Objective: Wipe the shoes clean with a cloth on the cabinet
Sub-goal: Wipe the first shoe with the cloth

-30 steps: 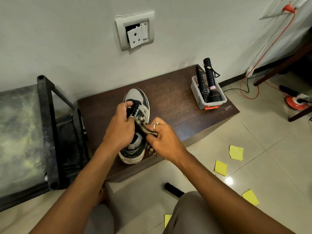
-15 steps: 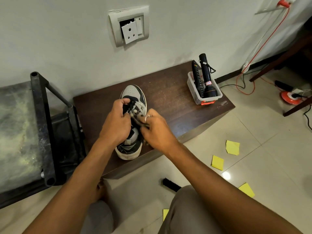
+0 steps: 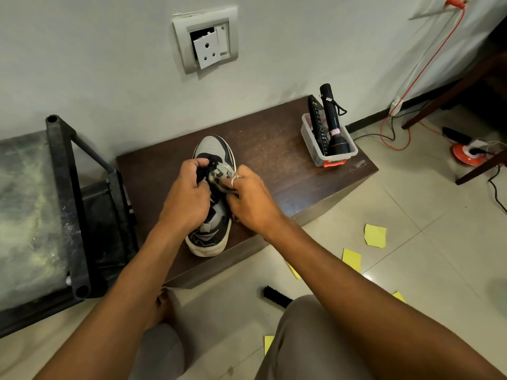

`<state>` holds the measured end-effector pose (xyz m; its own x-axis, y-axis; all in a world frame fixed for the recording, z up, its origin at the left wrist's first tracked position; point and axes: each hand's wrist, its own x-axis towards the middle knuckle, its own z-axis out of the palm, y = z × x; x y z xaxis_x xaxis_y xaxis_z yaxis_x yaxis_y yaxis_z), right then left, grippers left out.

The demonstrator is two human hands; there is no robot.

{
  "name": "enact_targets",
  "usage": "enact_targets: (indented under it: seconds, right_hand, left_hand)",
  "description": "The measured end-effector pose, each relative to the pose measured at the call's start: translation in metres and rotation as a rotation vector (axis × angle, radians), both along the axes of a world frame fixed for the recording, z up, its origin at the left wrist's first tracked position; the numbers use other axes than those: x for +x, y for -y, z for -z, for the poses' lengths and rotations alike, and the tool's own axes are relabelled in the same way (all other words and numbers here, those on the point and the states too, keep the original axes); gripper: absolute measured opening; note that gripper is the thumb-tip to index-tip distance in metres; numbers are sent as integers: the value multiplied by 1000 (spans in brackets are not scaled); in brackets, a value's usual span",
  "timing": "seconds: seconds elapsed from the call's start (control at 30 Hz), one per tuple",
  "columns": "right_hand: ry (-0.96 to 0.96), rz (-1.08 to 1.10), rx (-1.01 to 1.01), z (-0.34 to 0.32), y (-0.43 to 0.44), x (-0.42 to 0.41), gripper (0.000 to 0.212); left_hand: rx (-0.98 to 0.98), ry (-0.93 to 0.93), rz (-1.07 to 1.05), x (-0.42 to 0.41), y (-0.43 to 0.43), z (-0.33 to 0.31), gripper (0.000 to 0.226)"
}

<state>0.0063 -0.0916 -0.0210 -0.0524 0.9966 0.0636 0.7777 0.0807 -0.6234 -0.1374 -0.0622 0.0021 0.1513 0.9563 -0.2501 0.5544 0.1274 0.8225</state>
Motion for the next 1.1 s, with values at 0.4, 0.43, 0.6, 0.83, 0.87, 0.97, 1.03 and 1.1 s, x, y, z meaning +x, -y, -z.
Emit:
enact_targets:
  seconds: [0.4,0.43,0.6,0.83,0.87,0.97,1.03,1.1]
  right_hand:
    - [-61,2,-1,-1,26,-3,27]
    - [-16,12,13,0,15,-3,29]
    - [-114,52,-58,-5,4,-6,28]
    - [-124,-17,23,3,28,-4,29]
    - [-50,-14,46,5,17,-3,30]
    - [80,26,31,6,-12,-2,30]
    - [99,60,-1,7,-19,-3,30]
    - [42,69,-19,5,-12,-7,31]
  left_hand:
    - [4,17,1,-1,2,0,38]
    - [1,17,5,-1,3,-1,39]
    - [-2,47,-22,-2,5,-1,37]
    - [6,69,-22,-2,3,2,29]
    - [-2,67,-14,-3,2,1,29]
    - [-16,82,-12,-3,3,-1,28]
    - [-12,89,-18,-3,3,-2,27]
    - [2,81,-26,-2,3,-1,28]
